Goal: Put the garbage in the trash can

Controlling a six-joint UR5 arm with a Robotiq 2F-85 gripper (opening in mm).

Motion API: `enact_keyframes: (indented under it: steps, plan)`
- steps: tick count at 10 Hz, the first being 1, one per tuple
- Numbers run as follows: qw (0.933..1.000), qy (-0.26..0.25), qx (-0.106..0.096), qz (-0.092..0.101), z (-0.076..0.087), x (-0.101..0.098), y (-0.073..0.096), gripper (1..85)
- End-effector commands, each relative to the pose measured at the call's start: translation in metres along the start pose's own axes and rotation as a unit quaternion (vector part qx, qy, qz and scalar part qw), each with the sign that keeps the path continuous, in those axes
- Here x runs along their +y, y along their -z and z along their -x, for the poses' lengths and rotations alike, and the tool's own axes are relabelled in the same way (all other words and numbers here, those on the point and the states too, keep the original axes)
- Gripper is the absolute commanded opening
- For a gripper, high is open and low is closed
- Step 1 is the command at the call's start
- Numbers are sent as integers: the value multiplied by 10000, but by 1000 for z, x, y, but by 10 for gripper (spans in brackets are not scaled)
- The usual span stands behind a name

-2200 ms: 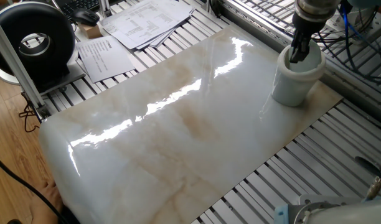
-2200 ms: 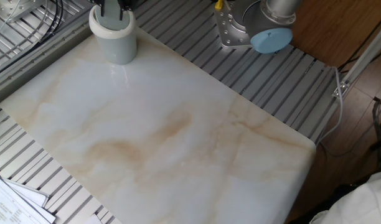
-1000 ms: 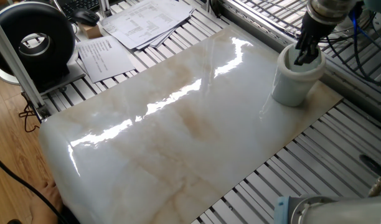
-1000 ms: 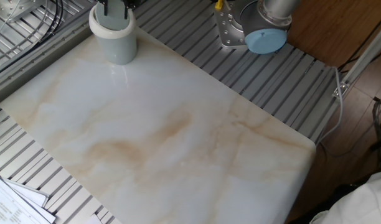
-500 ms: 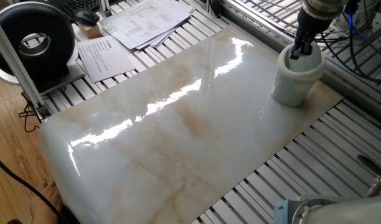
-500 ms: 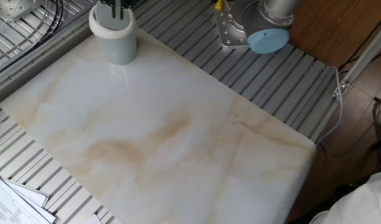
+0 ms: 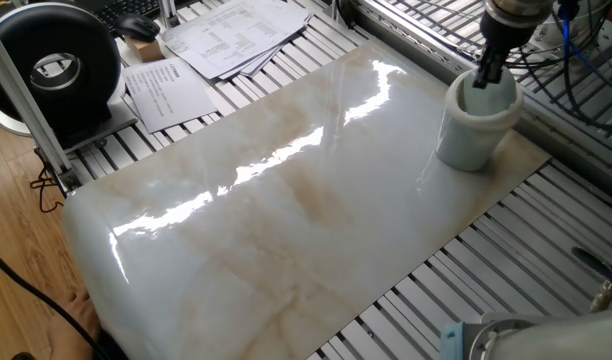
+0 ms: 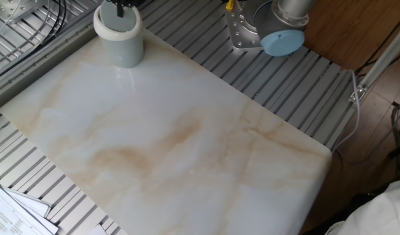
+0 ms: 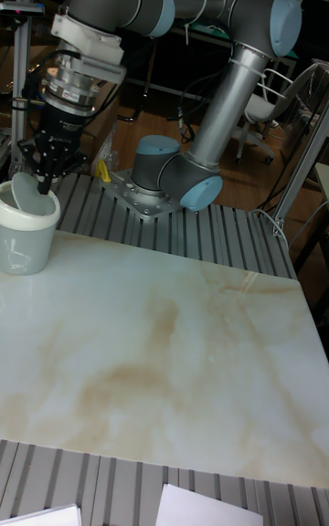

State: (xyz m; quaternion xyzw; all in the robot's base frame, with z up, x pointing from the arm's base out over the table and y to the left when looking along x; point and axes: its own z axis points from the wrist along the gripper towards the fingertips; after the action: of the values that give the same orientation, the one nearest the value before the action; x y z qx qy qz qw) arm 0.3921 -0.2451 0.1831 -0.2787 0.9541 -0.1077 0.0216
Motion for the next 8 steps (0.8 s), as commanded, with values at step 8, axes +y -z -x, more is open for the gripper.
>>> enact_keyframes:
  steps: [8]
  plan:
    - [9988,424,68,-240,-23,-29,-9,17]
